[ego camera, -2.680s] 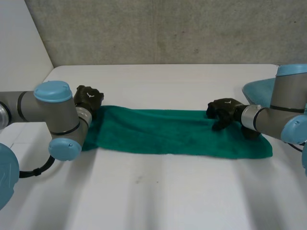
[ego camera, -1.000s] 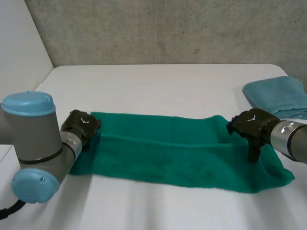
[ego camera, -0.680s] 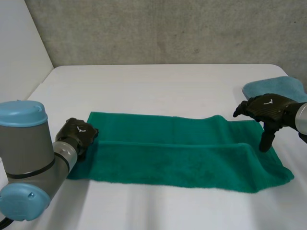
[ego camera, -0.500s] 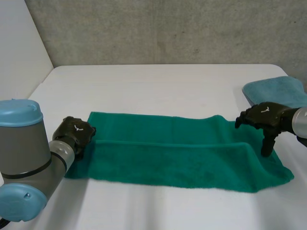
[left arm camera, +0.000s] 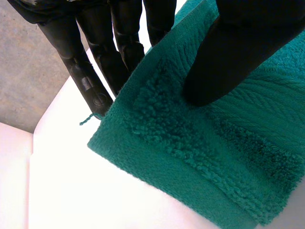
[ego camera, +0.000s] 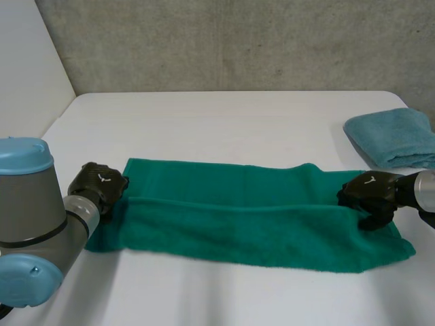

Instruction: Fold the laundry.

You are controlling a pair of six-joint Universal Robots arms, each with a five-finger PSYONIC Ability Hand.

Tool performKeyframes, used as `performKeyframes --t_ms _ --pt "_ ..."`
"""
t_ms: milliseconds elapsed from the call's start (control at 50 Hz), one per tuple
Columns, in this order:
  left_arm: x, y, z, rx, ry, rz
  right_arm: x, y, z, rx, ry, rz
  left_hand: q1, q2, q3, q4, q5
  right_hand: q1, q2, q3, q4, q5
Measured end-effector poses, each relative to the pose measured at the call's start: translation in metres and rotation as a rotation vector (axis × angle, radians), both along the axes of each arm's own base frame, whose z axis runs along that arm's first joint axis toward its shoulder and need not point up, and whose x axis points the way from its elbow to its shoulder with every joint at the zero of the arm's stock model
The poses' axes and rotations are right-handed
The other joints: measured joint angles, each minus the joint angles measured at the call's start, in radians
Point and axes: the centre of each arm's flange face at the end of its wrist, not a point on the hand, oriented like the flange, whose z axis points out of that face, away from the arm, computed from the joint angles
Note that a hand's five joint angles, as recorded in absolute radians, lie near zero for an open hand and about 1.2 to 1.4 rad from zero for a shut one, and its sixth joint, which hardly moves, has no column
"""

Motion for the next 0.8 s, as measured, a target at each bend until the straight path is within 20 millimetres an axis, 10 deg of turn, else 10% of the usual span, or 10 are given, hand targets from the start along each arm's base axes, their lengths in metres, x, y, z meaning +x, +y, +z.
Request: performKeyframes --t_ms 140,460,580,800 --pt "0.002 0.002 0.022 -0.061 0.024 0.004 -0.009 0.002 0.041 -0.085 -0.006 -0.044 0.0 0.0 0.0 0.0 0.0 0.0 0.0 0.006 0.01 0.009" --pt "0.019 0.041 0.15 -0.432 0.32 0.029 -0.017 0.067 0.183 -0.602 -0.042 -0.198 0.0 0.0 0.0 0.0 0.0 0.0 0.0 0.006 0.01 0.01" --pt "0.021 0.045 0.154 -0.438 0.345 0.03 -0.021 0.077 0.179 -0.63 -0.014 -0.236 0.0 0.0 0.0 0.0 0.0 0.0 0.0 0.006 0.01 0.01" --pt "0.004 -0.004 0.089 -0.232 0.247 0.029 0.018 0.047 0.119 -0.532 0.097 -0.171 0.0 0.0 0.001 0.0 0.0 0.0 0.0 0.006 0.011 0.01"
